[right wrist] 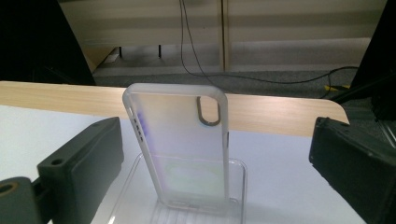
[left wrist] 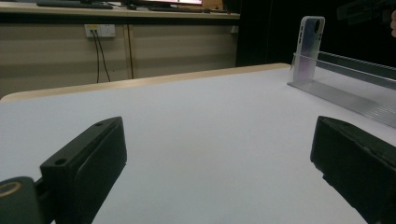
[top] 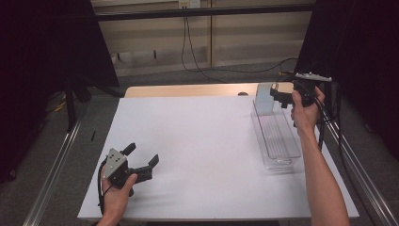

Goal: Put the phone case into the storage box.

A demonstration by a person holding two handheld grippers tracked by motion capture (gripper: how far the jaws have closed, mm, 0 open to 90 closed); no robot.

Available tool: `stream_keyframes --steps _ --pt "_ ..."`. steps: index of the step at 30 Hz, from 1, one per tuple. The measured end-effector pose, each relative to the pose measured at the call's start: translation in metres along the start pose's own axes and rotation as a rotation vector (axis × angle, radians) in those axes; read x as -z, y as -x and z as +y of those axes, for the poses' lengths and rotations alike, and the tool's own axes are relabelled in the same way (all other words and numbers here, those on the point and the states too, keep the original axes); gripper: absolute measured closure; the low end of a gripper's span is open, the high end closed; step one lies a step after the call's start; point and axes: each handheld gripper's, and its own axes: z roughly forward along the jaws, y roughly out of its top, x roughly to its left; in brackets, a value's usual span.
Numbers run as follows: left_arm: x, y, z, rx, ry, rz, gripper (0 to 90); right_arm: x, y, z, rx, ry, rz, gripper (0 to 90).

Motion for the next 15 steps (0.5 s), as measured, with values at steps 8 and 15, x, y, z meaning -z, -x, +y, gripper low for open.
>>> stream_keyframes --steps 8,15 --pt "0.0 -0.001 -0.001 0.013 0.002 0.008 3.8 0.004 0.003 -0.007 0.014 0.047 0.016 2.3" --pt "-0.001 -0.007 0.0 0.049 0.01 0.0 3.3 0.009 -0.002 -0.016 0.068 0.106 -0.042 3.2"
